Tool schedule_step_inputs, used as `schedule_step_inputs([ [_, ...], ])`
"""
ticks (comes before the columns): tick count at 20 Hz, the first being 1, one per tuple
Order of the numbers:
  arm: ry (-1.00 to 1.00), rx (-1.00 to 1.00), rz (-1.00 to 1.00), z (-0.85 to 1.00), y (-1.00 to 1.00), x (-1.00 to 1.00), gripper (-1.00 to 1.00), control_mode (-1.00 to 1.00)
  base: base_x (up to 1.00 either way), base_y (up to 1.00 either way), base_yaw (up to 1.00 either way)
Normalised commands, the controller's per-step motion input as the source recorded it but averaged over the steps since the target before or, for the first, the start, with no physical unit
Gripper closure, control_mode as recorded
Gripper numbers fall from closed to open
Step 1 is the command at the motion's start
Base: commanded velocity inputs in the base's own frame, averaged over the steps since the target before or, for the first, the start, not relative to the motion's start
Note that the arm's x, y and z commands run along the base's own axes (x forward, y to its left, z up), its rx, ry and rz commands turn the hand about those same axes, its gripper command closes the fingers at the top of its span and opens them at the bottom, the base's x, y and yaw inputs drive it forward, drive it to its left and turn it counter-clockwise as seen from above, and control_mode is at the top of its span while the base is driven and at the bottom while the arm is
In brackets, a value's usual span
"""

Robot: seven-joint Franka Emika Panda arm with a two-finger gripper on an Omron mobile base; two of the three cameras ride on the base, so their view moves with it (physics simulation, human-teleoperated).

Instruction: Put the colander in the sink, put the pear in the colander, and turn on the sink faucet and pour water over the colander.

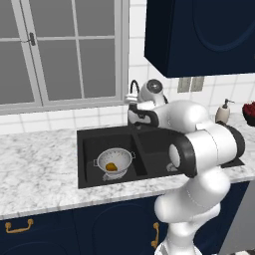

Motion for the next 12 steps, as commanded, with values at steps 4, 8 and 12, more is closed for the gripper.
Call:
schedule_step_inputs([
  [4, 0.00, 0.00, 0.00, -0.24, 0.05, 0.29, -1.00, -1.00, 0.00, 0.00, 0.00],
  [8, 0.00, 0.00, 0.00, -0.24, 0.11, 0.30, -1.00, -1.00, 0.00, 0.00, 0.00],
  [12, 0.00, 0.00, 0.00, -0.19, 0.13, 0.27, -1.00, -1.00, 0.00, 0.00, 0.00],
])
